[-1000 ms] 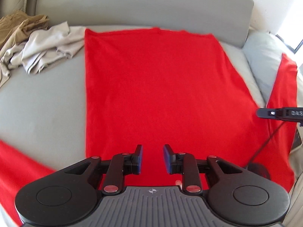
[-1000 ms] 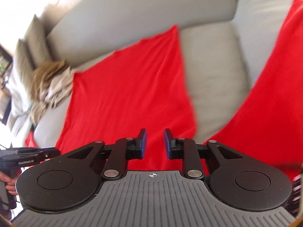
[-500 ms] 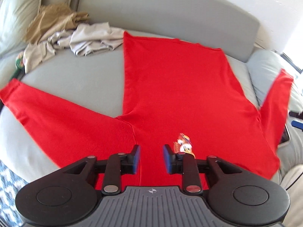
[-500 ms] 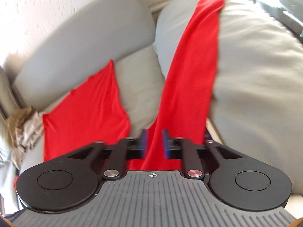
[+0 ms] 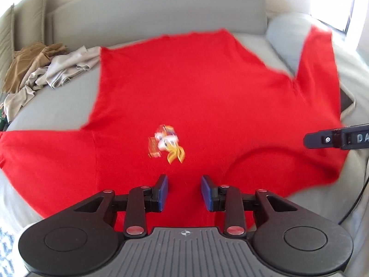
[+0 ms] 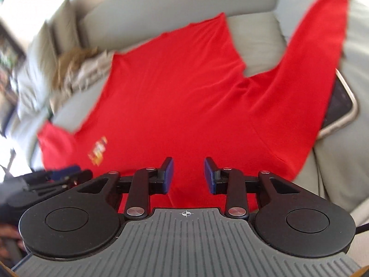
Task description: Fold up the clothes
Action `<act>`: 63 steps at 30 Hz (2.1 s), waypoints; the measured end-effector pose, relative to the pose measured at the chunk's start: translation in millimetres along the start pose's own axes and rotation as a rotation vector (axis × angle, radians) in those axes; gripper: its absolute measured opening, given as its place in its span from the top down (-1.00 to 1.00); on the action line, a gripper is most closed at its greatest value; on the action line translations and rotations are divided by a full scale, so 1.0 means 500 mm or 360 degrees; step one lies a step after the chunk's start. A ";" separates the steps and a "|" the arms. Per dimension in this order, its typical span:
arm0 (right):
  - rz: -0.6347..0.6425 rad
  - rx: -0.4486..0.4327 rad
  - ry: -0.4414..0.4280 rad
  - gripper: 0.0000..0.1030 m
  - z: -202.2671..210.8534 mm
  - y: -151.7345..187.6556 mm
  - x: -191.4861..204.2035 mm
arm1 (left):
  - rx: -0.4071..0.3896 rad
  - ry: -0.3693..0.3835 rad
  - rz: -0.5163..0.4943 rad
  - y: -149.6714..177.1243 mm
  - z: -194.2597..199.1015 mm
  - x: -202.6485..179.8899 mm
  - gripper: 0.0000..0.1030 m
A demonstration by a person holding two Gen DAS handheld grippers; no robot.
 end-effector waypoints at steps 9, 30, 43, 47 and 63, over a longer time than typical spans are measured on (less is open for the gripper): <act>0.0183 0.0337 0.0014 0.24 0.096 0.112 0.017 | 0.0202 0.0189 -0.0154 0.074 0.078 -0.018 0.41; -0.0990 -0.0652 0.0080 -0.63 0.335 0.005 -0.298 | 0.0026 0.0065 0.0164 -0.049 0.115 -0.019 -0.32; -0.1029 -0.1053 0.0006 -0.11 0.323 -0.217 -0.503 | 0.0033 0.0145 0.0283 -0.131 0.091 -0.039 -0.34; -0.1153 -0.1061 -0.0004 -0.11 0.262 -0.316 -0.622 | 0.0110 0.0258 0.0387 -0.156 0.063 -0.064 -0.32; -0.1017 -0.1087 0.0190 0.85 0.134 -0.564 -0.793 | 0.0018 0.0583 0.0470 -0.248 0.018 -0.179 -0.30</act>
Point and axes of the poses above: each gripper's, at about its wrist camera, not at the fingertips, and z roughly against the way its jaws point, x to its left, y to its underside, the point moved 6 cm from there along -z, roughly the way its jaws point, and after that the axes turned 8 degrees about -y, right-handed, at the moved point
